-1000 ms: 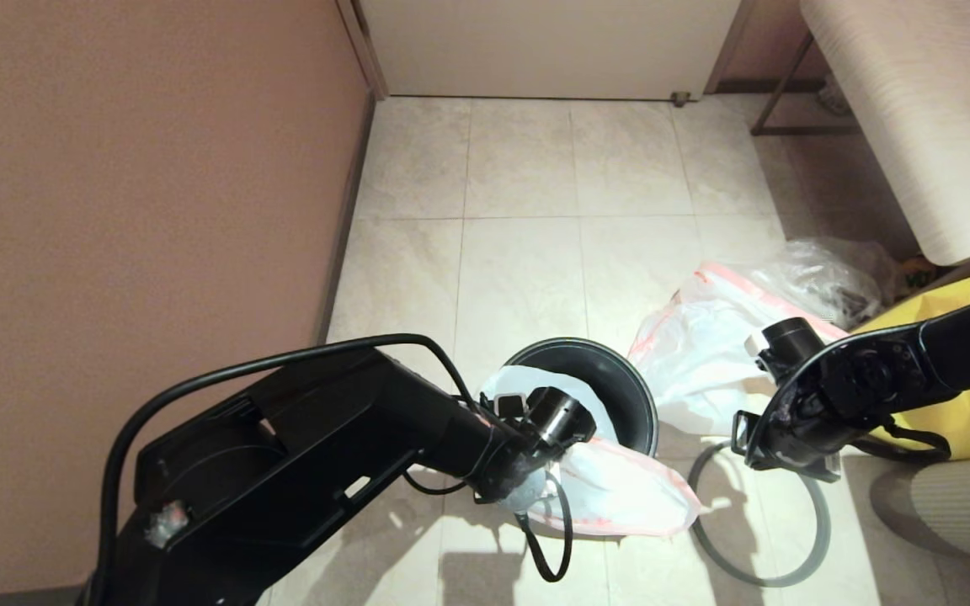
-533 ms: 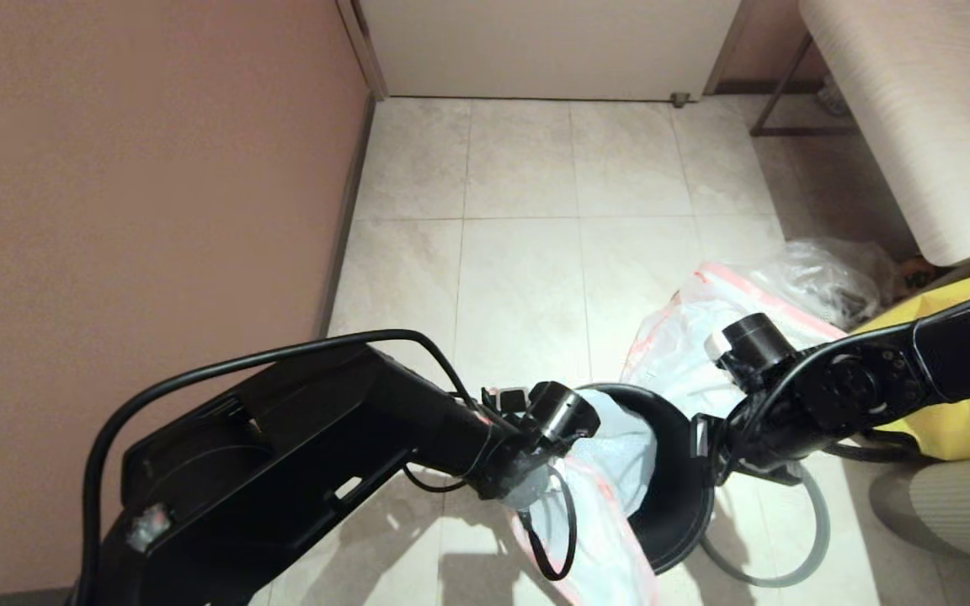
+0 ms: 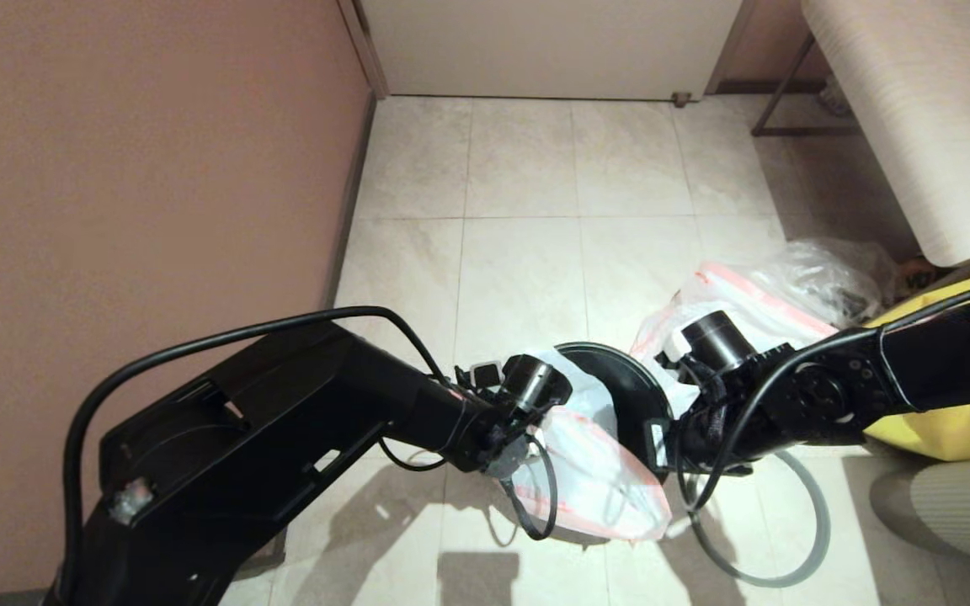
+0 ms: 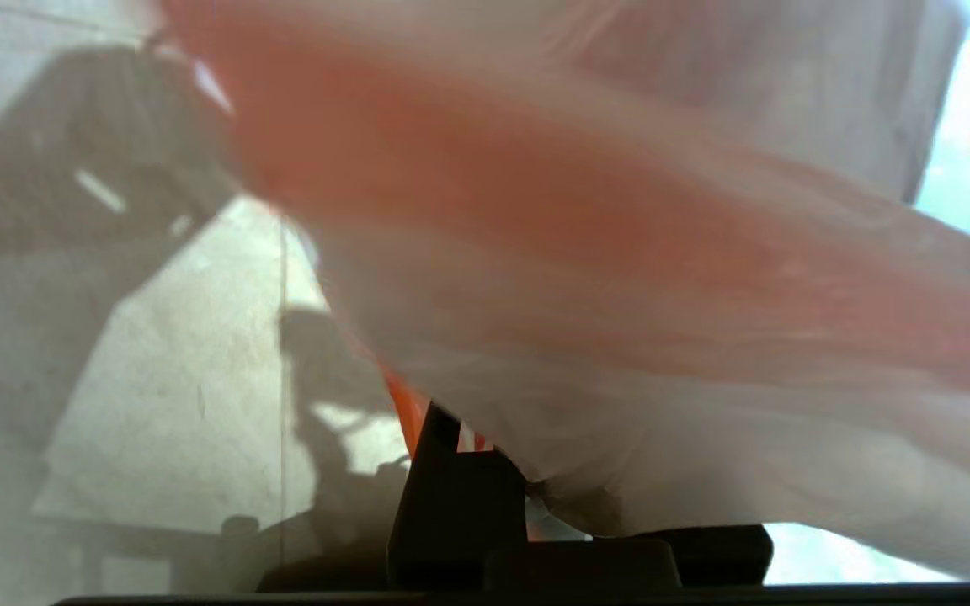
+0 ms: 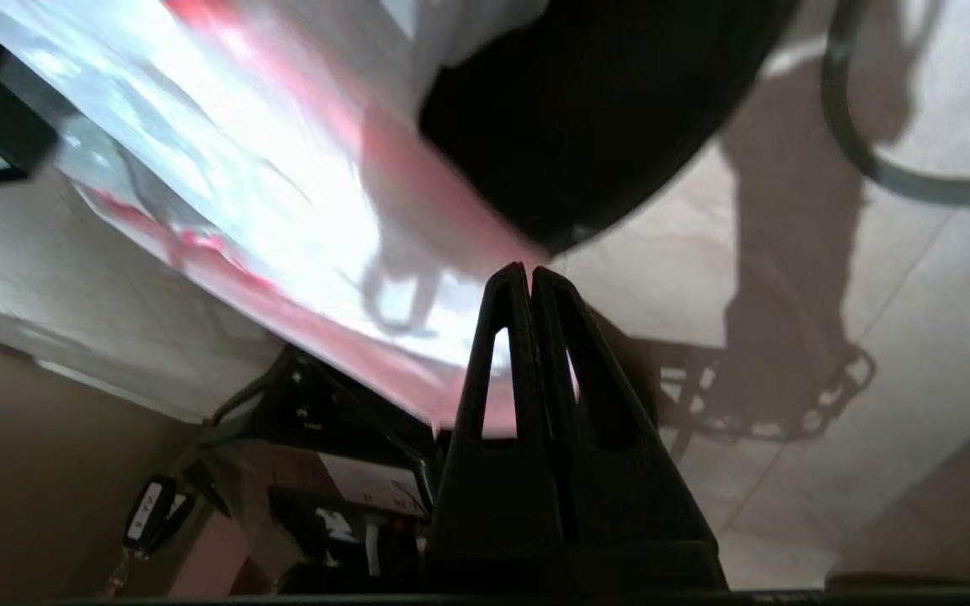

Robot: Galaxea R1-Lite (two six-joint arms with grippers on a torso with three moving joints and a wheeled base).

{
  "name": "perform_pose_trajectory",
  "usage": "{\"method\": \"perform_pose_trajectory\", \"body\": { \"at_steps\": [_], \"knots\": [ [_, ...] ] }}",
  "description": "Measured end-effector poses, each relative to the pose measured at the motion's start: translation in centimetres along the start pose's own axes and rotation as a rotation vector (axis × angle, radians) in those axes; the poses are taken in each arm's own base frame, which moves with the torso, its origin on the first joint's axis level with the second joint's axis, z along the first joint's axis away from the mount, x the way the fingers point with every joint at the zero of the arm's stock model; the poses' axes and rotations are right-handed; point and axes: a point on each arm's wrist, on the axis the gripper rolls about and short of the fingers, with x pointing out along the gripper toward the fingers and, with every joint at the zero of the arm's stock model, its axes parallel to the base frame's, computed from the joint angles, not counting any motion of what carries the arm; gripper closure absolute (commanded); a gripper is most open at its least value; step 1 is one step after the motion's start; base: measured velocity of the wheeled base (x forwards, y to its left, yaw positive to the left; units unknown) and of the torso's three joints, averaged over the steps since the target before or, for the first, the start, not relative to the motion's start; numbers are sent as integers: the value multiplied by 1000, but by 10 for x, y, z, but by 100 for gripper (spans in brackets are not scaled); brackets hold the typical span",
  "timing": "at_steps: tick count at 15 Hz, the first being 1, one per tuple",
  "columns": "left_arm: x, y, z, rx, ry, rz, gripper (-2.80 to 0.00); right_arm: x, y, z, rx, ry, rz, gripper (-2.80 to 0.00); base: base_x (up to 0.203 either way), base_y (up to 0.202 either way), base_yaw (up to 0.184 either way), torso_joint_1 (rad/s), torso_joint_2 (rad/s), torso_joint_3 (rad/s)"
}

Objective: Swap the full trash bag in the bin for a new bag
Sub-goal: Put the new garbage bag on the trash can

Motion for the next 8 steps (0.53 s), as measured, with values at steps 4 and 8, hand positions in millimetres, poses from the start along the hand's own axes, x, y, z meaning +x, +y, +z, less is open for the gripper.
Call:
{"method": "perform_pose_trajectory", "body": {
  "at_steps": [4,8],
  "knots": [
    [3,6,11,-39,-36,-2,0,-1,22,-9,-87,11,61,0,0,0,0,0,0,0],
    [4,7,14,-51,-57,8,0,7,20,-31,-153,109,97,0,0,0,0,0,0,0]
  ]
}}
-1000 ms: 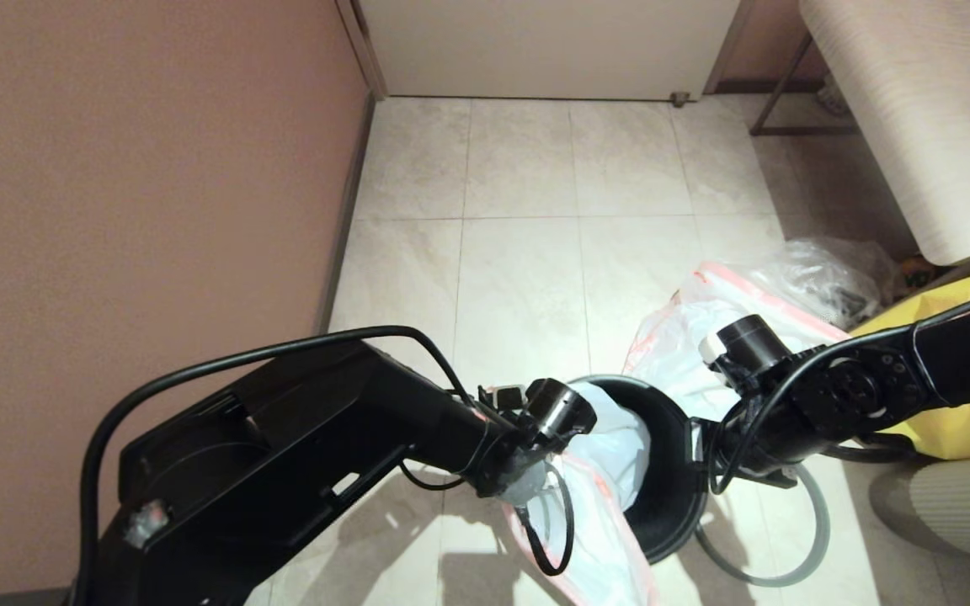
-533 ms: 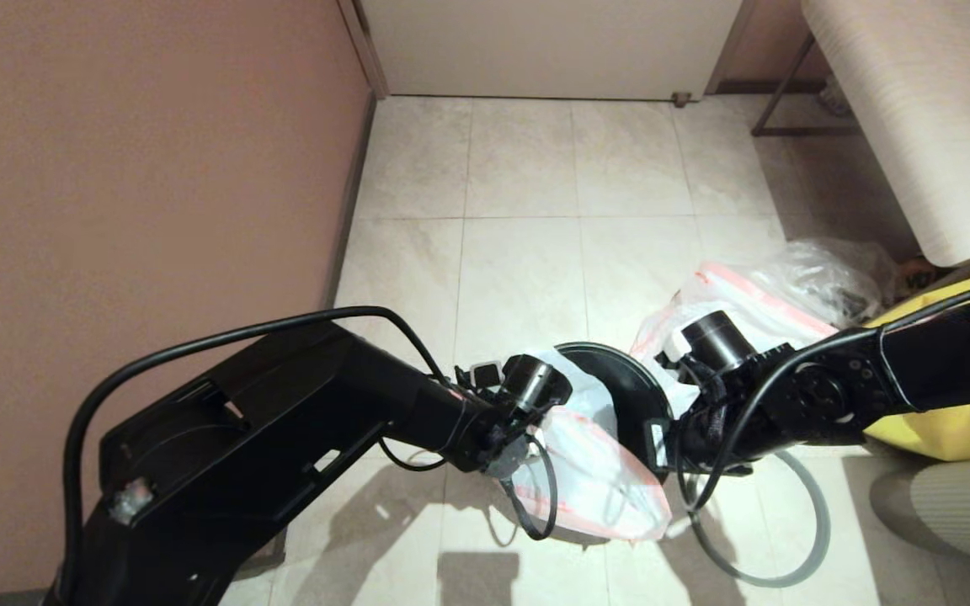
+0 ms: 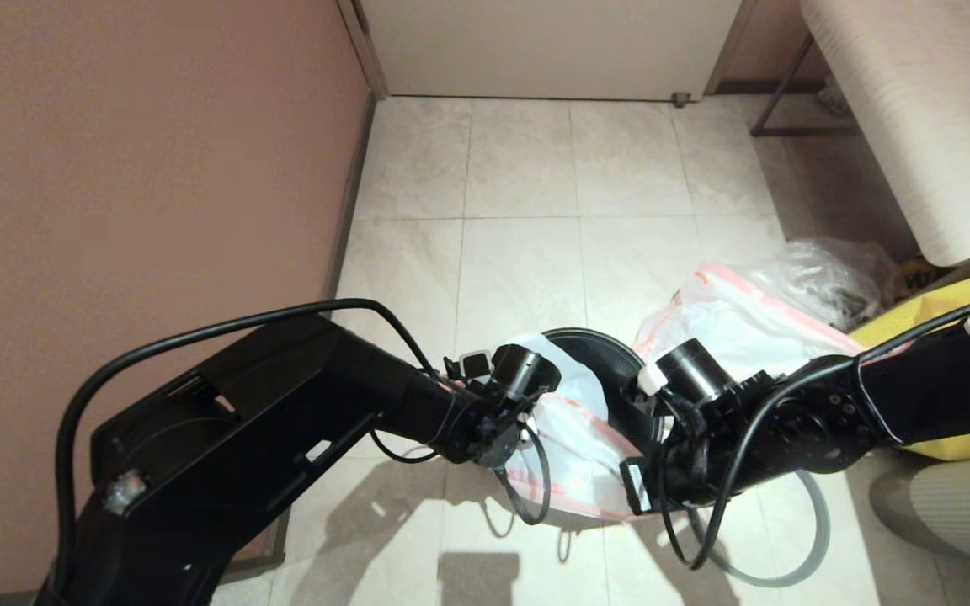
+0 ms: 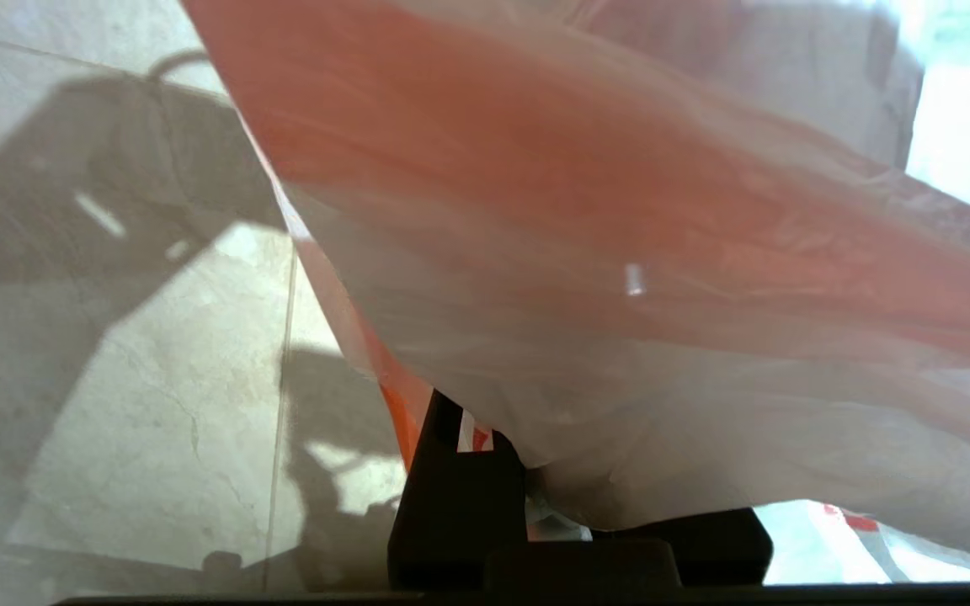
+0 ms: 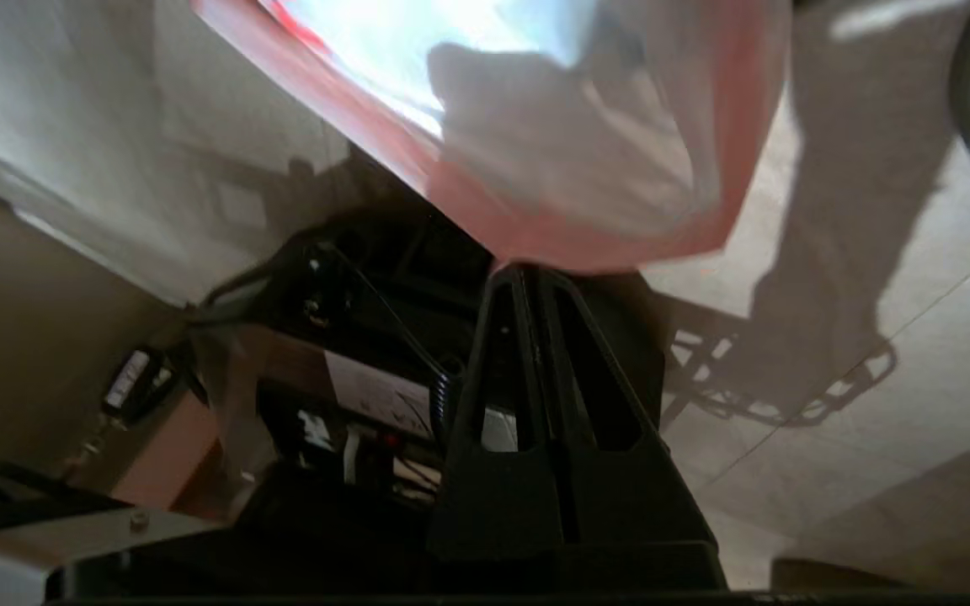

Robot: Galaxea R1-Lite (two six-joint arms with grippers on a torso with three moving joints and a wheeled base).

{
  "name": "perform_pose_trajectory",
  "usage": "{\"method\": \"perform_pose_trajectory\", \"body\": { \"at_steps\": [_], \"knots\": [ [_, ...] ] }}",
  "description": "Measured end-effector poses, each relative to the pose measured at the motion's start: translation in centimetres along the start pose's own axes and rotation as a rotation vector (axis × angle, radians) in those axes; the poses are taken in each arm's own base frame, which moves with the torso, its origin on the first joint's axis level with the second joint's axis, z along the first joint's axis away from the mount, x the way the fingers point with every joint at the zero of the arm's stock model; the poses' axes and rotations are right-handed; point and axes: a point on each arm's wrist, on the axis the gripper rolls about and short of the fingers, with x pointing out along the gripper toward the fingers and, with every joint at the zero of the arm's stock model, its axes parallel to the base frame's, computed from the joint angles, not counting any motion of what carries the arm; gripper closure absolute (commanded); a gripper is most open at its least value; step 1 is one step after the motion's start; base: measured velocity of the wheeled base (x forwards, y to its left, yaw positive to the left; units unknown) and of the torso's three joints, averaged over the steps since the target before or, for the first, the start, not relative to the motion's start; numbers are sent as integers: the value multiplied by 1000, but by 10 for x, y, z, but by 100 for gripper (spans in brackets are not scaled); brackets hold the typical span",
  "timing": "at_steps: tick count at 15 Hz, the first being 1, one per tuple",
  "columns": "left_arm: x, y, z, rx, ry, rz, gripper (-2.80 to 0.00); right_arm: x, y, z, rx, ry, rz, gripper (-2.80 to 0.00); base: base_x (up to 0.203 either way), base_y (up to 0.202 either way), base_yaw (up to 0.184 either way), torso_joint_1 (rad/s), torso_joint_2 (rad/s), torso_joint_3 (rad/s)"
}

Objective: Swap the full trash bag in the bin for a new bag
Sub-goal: Put the new garbage bag on the trash can

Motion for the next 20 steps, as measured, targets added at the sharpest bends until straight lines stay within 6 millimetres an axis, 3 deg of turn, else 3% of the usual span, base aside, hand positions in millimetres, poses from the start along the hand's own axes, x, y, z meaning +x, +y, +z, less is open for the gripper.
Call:
{"method": "perform_pose_trajectory", "body": {
  "at_steps": [5,11,17,20],
  "knots": [
    [1,0,1,-10,-18,-5,0,22,-11,5,-9,-38,25,0,0,0,0,0,0,0],
    [2,0,0,-9,-15,-4,0,35,-22,11,10,-58,17,0,0,0,0,0,0,0],
    [4,0,-1,-6,-14,-1,0,24,-28,20,30,-107,21,0,0,0,0,0,0,0],
    [4,0,-1,-8,-11,-4,0,32,-31,19,33,-86,12,0,0,0,0,0,0,0]
  ]
}}
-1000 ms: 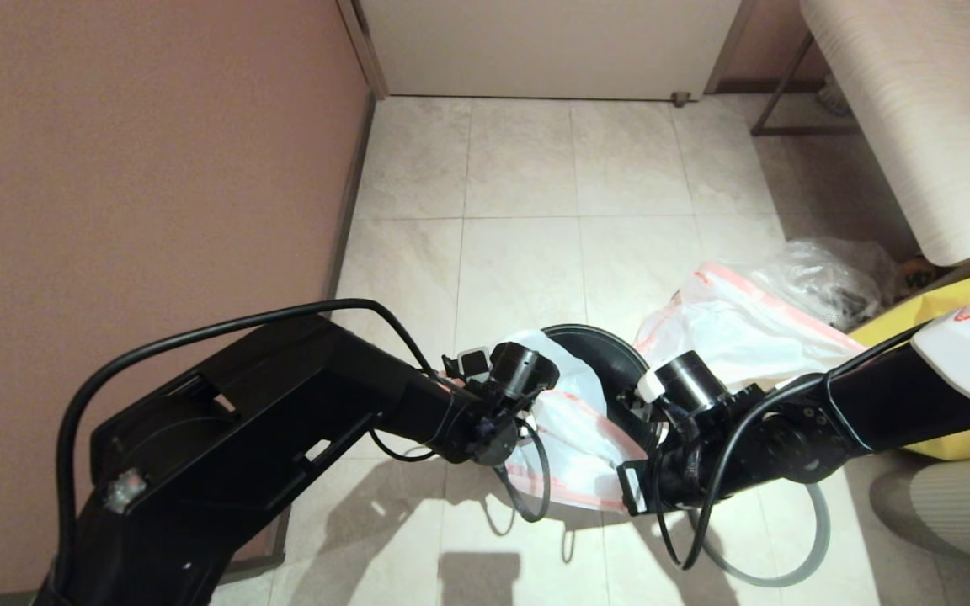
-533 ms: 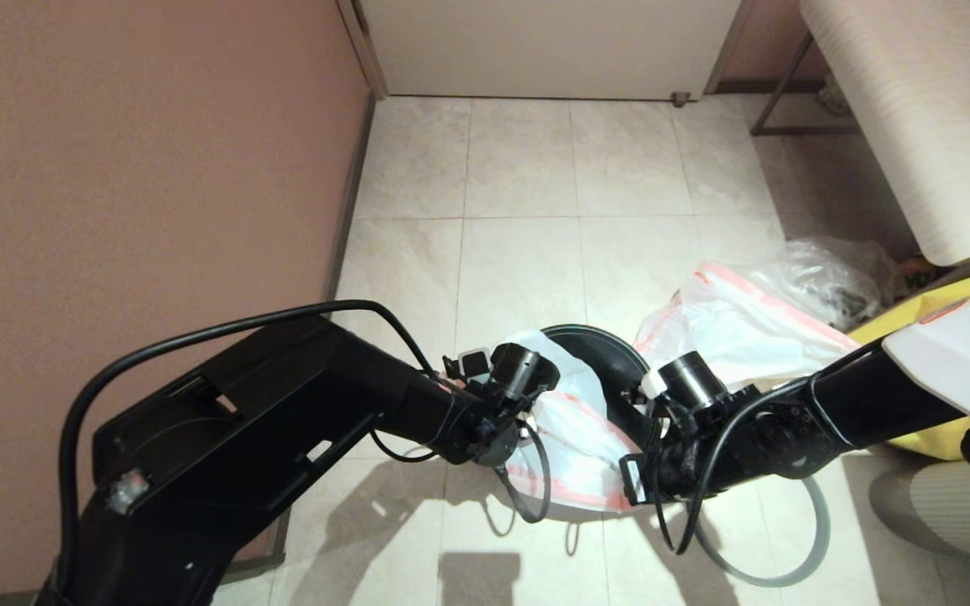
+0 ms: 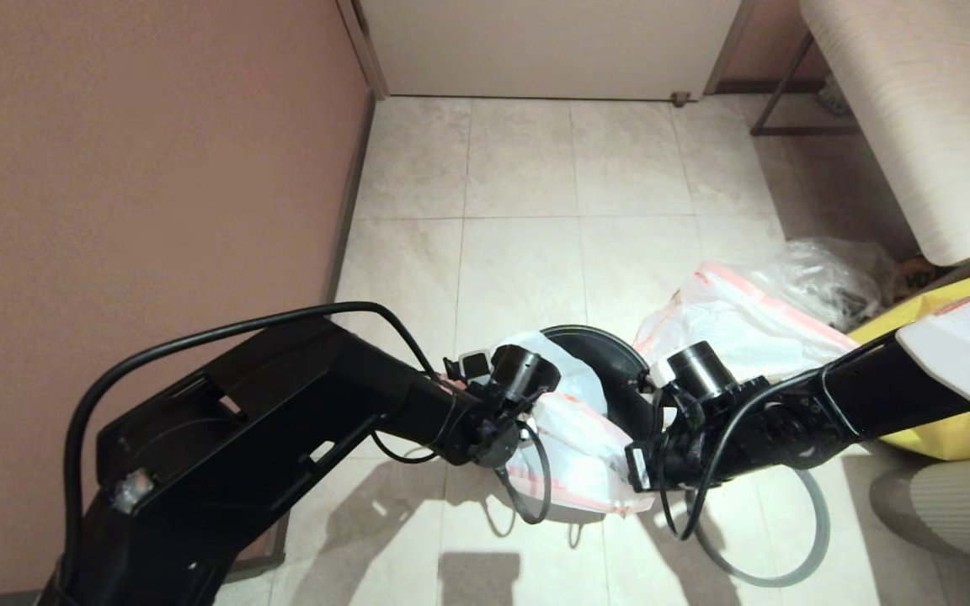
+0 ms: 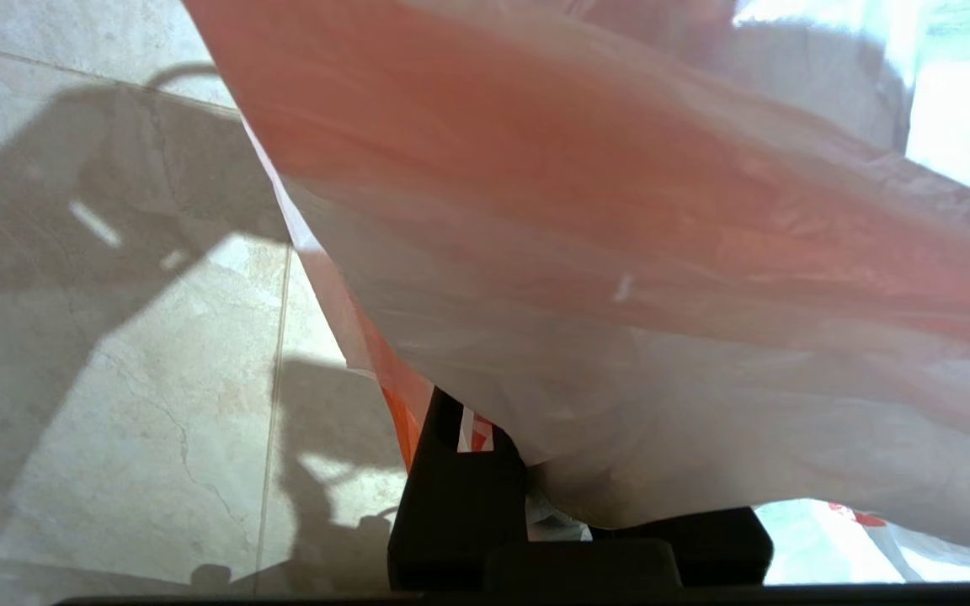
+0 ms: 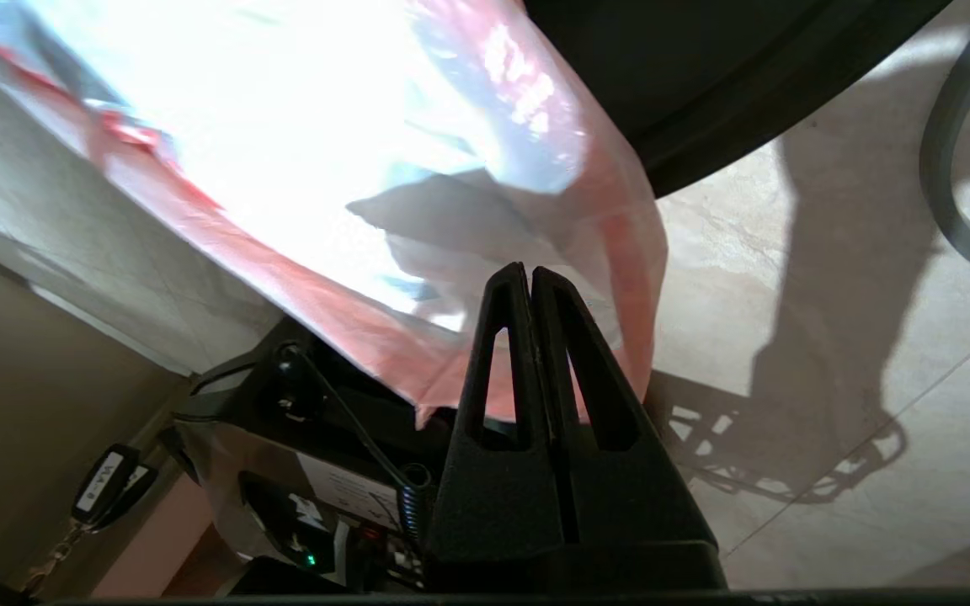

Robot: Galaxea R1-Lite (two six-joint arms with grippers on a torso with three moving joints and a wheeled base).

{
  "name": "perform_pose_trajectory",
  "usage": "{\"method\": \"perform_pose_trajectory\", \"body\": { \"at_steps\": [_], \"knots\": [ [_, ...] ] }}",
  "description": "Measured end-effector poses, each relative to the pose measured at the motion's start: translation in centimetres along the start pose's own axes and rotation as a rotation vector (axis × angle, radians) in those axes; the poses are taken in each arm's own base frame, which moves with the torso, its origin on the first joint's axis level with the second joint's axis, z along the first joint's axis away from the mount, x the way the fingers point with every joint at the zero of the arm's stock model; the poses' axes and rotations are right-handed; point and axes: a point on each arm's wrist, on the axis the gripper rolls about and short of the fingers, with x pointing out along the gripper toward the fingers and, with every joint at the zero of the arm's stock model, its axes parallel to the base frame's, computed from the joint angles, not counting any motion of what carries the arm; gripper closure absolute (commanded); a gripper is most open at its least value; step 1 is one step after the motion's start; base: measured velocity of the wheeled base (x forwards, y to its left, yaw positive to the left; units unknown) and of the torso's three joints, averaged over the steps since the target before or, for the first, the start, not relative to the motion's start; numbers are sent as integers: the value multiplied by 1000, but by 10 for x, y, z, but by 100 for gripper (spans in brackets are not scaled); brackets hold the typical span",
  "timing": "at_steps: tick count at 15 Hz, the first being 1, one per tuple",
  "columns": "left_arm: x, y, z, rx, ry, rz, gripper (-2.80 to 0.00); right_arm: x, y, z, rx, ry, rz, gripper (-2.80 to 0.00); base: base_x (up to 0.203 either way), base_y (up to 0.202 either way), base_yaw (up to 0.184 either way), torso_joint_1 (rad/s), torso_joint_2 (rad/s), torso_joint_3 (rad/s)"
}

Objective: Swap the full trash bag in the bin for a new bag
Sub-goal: Put the new garbage bag on the trash can

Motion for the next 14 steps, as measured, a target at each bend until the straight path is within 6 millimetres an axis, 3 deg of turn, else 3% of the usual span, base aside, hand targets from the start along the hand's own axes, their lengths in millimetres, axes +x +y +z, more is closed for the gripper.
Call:
{"method": "perform_pose_trajectory", "body": {
  "at_steps": [5,14],
  "knots": [
    [-2,-1,0,-1,-2,-5,0,21,-6,-7,12,49,-20,0,0,0,0,0,0,0],
    [-5,-2,-1,3,-1,-9,0,52,-36,29,160,-82,-121,0,0,0,0,0,0,0]
  ]
}}
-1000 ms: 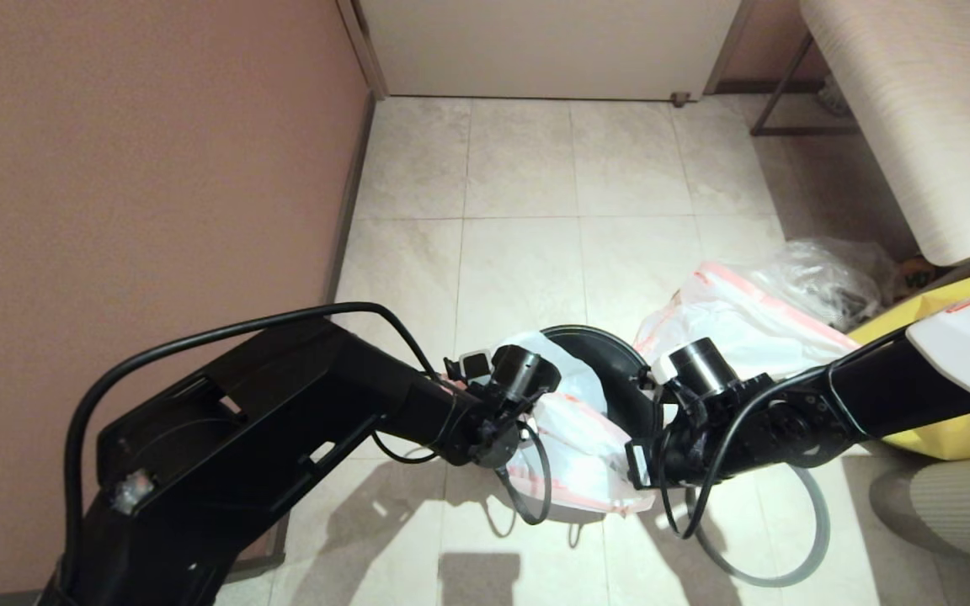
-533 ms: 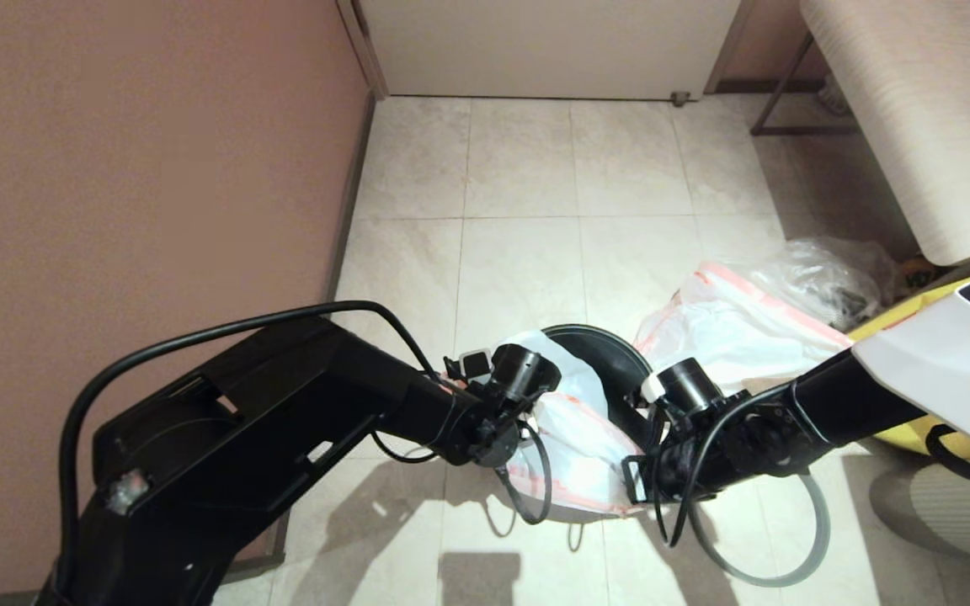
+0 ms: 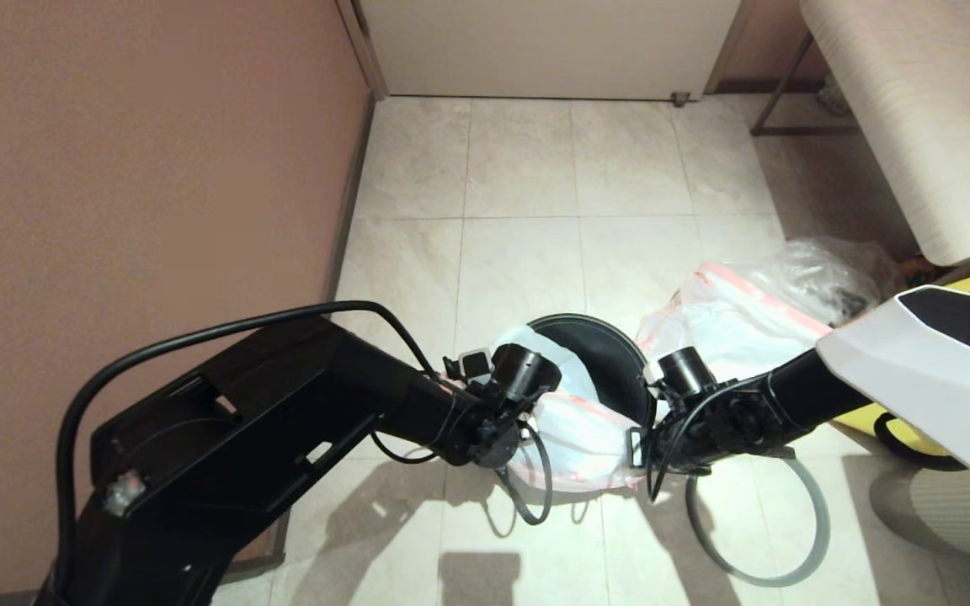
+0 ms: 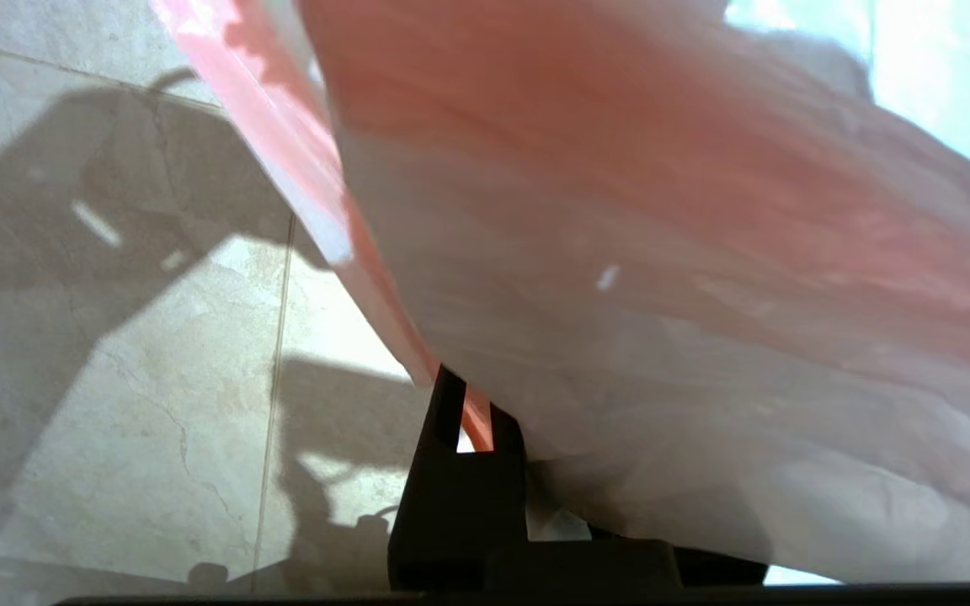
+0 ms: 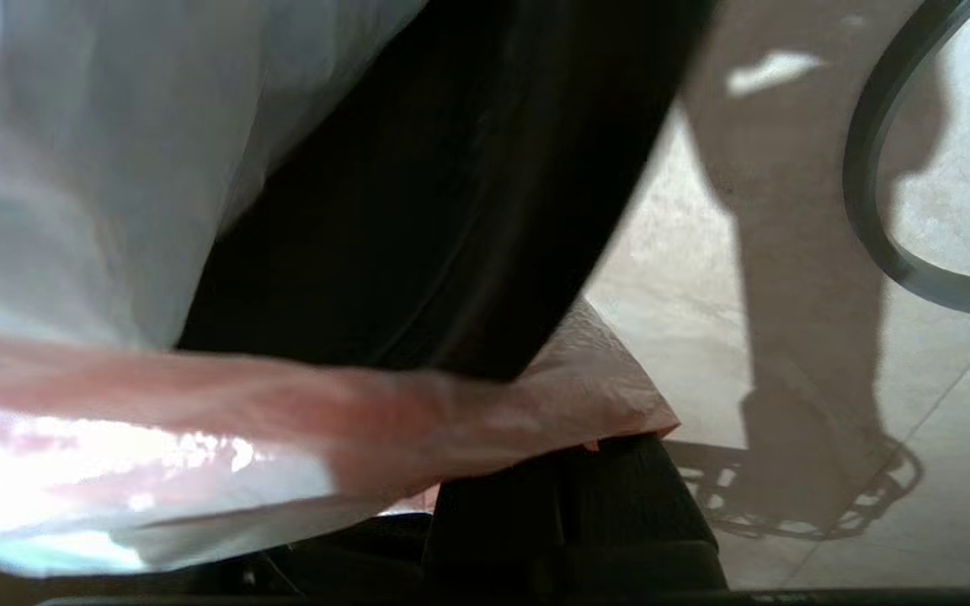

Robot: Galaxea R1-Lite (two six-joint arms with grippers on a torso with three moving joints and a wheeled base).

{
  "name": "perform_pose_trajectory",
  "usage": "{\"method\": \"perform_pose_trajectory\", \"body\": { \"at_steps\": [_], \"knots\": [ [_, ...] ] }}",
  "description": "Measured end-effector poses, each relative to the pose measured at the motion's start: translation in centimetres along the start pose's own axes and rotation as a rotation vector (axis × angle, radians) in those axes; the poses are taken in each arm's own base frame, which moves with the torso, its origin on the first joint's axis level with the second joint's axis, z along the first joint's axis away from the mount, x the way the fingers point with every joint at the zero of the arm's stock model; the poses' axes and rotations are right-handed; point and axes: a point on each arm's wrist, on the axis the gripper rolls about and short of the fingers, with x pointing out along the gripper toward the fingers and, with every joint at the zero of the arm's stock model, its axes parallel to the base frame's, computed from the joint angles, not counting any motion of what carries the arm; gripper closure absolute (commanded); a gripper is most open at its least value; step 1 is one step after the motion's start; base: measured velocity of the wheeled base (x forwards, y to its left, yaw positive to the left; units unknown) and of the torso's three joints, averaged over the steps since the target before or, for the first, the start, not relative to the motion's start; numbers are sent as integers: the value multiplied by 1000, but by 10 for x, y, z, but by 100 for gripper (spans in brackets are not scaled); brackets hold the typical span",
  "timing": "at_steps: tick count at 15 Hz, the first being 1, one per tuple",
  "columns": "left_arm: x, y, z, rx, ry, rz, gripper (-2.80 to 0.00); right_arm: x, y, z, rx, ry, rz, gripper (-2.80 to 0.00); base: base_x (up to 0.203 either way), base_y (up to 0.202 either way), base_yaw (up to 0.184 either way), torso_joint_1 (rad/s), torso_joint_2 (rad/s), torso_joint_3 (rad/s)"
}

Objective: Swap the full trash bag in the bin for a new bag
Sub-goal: Put the new garbage bag on the trash can

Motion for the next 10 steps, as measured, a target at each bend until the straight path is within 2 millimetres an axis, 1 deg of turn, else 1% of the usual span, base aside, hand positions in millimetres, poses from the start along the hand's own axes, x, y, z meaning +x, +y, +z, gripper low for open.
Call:
{"method": "perform_pose_trajectory", "body": {
  "at_steps": [2,5,7,10],
  "knots": [
    [0,0,-1,1,3,-3,0,0,-8,13,41,-40,-26,0,0,0,0,0,0,0],
    [-2,-2,-5,12,8,-5,0,-10,-17,31,122,-115,-62,0,0,0,0,0,0,0],
    [-3,-3,-9,20,5,-14,0,-18,-20,41,155,-153,-60,0,0,0,0,0,0,0],
    [-5,-5,-14,34,4,-24,0,-29,-18,53,217,-205,-37,0,0,0,0,0,0,0]
  ]
}}
